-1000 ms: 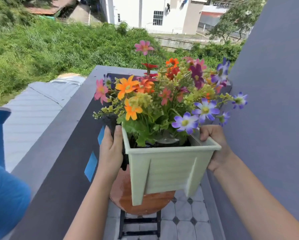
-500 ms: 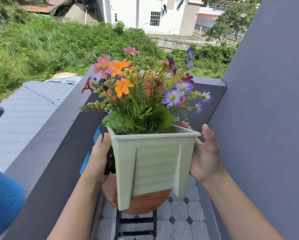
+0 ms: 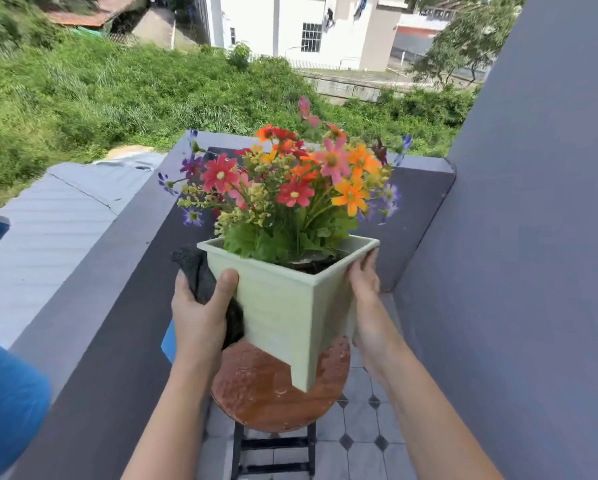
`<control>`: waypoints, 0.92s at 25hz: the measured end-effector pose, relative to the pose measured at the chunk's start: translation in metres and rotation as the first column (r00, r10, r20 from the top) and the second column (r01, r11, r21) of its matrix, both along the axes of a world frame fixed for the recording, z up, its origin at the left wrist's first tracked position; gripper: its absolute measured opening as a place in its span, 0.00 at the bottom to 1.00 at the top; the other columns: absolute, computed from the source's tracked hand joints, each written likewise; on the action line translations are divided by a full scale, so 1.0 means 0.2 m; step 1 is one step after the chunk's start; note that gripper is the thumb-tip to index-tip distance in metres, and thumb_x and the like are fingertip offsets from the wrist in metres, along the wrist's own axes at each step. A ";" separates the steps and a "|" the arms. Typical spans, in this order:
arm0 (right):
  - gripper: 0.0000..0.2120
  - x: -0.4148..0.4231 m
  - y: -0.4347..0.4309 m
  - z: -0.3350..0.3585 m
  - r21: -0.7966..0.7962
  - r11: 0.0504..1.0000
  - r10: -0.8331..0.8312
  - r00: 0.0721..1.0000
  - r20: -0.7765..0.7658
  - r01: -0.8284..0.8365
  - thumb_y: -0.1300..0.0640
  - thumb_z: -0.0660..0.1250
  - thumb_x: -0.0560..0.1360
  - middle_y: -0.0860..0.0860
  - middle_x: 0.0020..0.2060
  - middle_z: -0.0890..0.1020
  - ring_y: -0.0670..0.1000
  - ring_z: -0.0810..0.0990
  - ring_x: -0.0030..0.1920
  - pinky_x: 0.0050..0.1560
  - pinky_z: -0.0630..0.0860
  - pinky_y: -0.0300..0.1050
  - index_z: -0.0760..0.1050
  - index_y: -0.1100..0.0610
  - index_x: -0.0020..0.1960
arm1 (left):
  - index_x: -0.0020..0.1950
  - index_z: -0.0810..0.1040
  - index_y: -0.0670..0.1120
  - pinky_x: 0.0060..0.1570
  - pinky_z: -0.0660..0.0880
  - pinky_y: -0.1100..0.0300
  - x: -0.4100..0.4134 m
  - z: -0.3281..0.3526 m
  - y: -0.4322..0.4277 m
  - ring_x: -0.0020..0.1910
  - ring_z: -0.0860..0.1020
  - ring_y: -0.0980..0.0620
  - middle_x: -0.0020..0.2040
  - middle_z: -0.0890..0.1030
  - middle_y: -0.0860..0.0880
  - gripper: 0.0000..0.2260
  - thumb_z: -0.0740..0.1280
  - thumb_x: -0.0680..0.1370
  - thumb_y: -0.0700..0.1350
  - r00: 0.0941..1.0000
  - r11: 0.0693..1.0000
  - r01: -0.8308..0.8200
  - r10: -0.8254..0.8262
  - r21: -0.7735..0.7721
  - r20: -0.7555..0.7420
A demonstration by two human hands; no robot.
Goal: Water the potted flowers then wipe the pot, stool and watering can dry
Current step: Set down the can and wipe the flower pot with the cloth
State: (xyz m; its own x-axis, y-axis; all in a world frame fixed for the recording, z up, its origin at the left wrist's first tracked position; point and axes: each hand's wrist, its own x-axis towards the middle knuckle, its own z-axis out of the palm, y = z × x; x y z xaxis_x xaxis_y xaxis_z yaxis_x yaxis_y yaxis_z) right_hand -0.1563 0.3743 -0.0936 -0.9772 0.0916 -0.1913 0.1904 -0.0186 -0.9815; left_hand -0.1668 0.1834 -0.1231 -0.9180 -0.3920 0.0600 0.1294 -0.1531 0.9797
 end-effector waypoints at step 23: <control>0.09 -0.12 -0.04 0.10 -0.243 0.958 -0.053 0.927 0.370 0.152 0.56 0.57 0.64 0.49 0.23 0.65 0.52 0.65 0.26 0.39 0.62 0.43 0.60 0.50 0.27 | 0.68 0.71 0.44 0.64 0.69 0.53 0.14 0.07 0.24 0.67 0.70 0.47 0.69 0.70 0.42 0.18 0.55 0.82 0.51 0.865 0.618 -0.473 0.192 -0.628 -0.463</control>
State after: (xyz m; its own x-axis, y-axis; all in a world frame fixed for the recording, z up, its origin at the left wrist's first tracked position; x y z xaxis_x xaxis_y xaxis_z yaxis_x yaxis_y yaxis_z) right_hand -0.1794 0.3656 -0.0729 -0.8271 0.0854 -0.5556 0.5093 -0.3045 -0.8049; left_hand -0.1379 0.2306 -0.1096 -0.5991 -0.3728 0.7085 0.3468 0.6768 0.6494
